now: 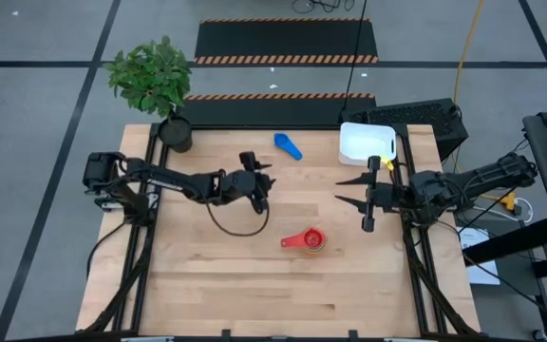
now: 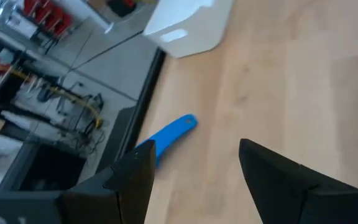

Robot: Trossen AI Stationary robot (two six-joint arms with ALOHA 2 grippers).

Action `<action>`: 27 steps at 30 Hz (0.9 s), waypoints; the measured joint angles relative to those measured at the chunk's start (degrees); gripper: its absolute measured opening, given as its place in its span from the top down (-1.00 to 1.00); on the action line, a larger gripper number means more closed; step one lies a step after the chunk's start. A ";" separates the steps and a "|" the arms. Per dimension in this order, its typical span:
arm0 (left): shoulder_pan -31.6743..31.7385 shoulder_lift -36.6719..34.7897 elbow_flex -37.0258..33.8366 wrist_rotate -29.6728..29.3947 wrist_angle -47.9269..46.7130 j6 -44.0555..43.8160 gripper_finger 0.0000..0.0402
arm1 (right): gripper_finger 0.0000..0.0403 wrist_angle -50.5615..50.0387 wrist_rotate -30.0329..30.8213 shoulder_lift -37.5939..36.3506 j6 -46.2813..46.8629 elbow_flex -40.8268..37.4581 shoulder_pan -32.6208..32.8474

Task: Nest measuring cups in basket
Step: Stack the blue measuring cup on top of the red measuring cup

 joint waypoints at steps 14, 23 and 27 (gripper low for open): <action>8.68 1.28 11.93 7.64 -10.25 6.15 -0.17 | 0.34 10.53 5.06 0.02 -0.50 -6.11 -0.04; 14.78 10.22 12.92 6.62 -8.02 15.42 -0.17 | 0.34 10.45 5.06 -0.05 1.20 -6.11 -0.04; 15.49 16.02 17.06 3.66 -13.15 15.54 -0.17 | 0.34 10.41 5.06 -0.05 1.35 -6.11 -0.04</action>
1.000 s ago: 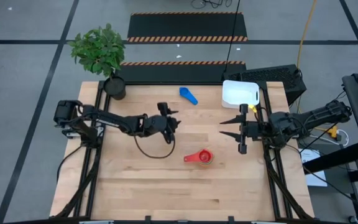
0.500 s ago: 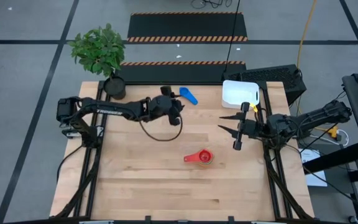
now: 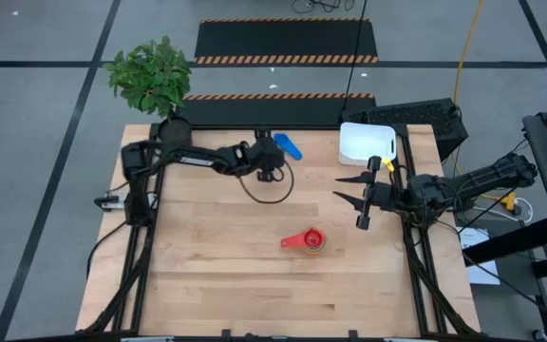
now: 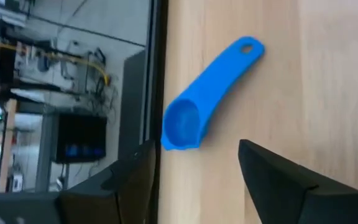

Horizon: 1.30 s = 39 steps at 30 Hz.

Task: Nest measuring cups in basket
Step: Stack the blue measuring cup on top of the red measuring cup

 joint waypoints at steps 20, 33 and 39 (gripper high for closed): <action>2.99 11.78 18.27 1.17 -16.18 -7.46 -0.17 | 0.34 -4.03 -0.05 -0.47 8.68 0.00 1.47; 4.77 11.78 18.25 12.04 -14.73 -2.40 -0.17 | 0.34 -4.31 -0.06 -1.32 9.06 0.00 7.94; 5.86 11.78 18.25 13.28 -14.73 -4.44 -0.17 | 0.34 -4.28 -0.05 -1.38 9.01 0.00 9.52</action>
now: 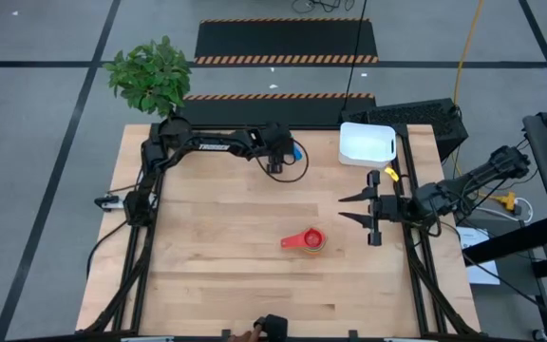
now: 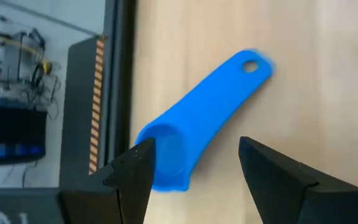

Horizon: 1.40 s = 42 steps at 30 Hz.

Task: Nest measuring cups in basket
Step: Stack the blue measuring cup on top of the red measuring cup

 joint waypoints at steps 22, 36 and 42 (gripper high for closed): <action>3.63 3.50 -0.09 5.58 0.50 -1.87 -0.16 | 0.34 0.04 0.20 0.00 -0.38 0.02 0.33; 3.63 3.50 -0.09 8.55 -1.00 0.71 0.52 | 0.34 0.05 0.20 0.00 -0.37 0.02 0.33; 3.65 3.50 -0.09 8.57 -2.16 1.29 0.54 | 0.34 0.07 0.20 0.00 -0.37 0.02 0.33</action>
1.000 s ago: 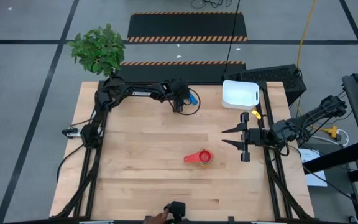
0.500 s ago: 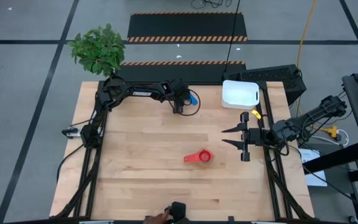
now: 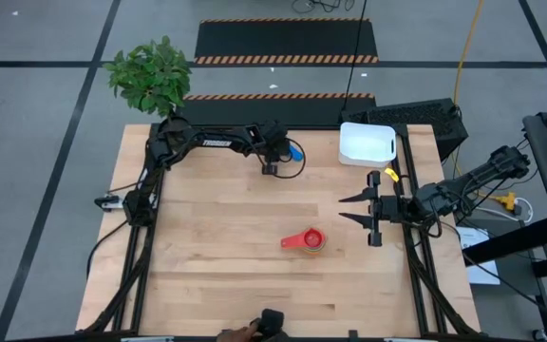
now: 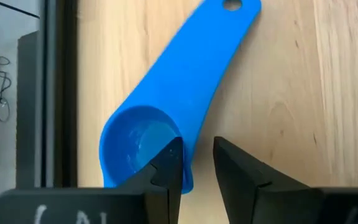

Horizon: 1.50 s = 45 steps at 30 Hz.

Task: Nest measuring cups in basket
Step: Stack the blue measuring cup on top of the red measuring cup, then stack the blue measuring on top of the red measuring cup

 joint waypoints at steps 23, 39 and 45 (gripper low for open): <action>0.49 -2.86 0.07 -1.37 -5.85 -2.62 0.81 | 0.34 0.00 0.00 0.00 -1.29 0.00 -0.02; -7.04 -9.38 0.04 1.29 -15.73 -5.51 0.99 | 0.34 1.35 -0.13 -0.15 -1.04 0.02 -0.02; -8.44 -9.33 0.04 -6.66 -15.64 -14.54 0.96 | 0.34 1.33 -0.20 -0.15 1.66 0.02 -0.02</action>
